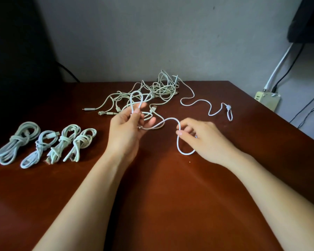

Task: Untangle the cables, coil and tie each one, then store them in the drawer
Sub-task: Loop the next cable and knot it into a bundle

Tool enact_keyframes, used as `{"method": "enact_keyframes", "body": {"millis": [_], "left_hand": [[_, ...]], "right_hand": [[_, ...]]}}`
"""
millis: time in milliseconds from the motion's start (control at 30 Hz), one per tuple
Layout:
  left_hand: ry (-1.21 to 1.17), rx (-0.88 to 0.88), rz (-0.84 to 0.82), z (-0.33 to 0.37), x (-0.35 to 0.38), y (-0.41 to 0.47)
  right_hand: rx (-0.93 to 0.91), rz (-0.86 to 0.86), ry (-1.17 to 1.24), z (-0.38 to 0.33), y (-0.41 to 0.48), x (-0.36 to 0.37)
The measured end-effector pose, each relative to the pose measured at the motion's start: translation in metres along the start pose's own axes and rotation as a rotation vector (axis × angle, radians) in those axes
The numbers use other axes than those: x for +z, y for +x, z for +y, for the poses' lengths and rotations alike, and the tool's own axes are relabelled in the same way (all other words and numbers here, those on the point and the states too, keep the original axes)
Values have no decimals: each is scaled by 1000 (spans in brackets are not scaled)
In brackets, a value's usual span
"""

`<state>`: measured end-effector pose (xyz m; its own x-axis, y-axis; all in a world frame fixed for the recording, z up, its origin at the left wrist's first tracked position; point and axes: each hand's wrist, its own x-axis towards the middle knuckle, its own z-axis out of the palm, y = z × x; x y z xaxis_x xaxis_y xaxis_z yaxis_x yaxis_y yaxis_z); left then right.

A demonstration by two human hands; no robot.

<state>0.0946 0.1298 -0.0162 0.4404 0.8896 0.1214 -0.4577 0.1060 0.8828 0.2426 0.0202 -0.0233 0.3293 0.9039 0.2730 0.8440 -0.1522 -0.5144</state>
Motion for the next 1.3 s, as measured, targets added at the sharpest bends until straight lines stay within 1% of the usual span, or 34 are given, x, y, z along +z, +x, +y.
{"method": "enact_keyframes", "body": {"millis": [67,133,200,300,400,467,533,667,733,800,933,1033,1133,1233,1300], "left_hand": [[10,-2,37,-1,-5,4],[55,0,53,-3,-9,6],[160,27,66,-4,-10,5],[332,54,74,-6,-8,1],[507,64,17,-11,-7,-1],[602,29,-76,-14,-6,-2],[560,-51,-178,-16,-2,-5],[298,-246,-283,-13,9,-9],[240,-324,-371,-11,11,-11],[214,-356,-451,-9,13,-15],[260,-327,-539,-9,13,-19],[264,-308,-518,-10,15,-21],[351,-235,-498,-13,16,-21],[409,-197,-517,-13,15,-22],[423,-202,-579,-10,16,-24]], "right_hand": [[-21,-16,44,-4,-1,4],[-40,15,140,-9,-2,5],[-85,39,220,-15,-4,4],[-208,48,262,-24,-8,2],[-305,48,285,-31,-12,1],[-343,65,279,-34,-13,1],[-353,108,295,-34,-12,1],[-309,262,321,-27,-8,0],[-270,329,308,-24,-6,-1],[-228,377,296,-22,-4,-1],[-143,427,315,-21,-3,-3],[-66,415,333,-20,-2,-2],[10,369,359,-18,-1,-1],[27,333,386,-18,0,-3],[8,352,385,-19,0,-4]]}}
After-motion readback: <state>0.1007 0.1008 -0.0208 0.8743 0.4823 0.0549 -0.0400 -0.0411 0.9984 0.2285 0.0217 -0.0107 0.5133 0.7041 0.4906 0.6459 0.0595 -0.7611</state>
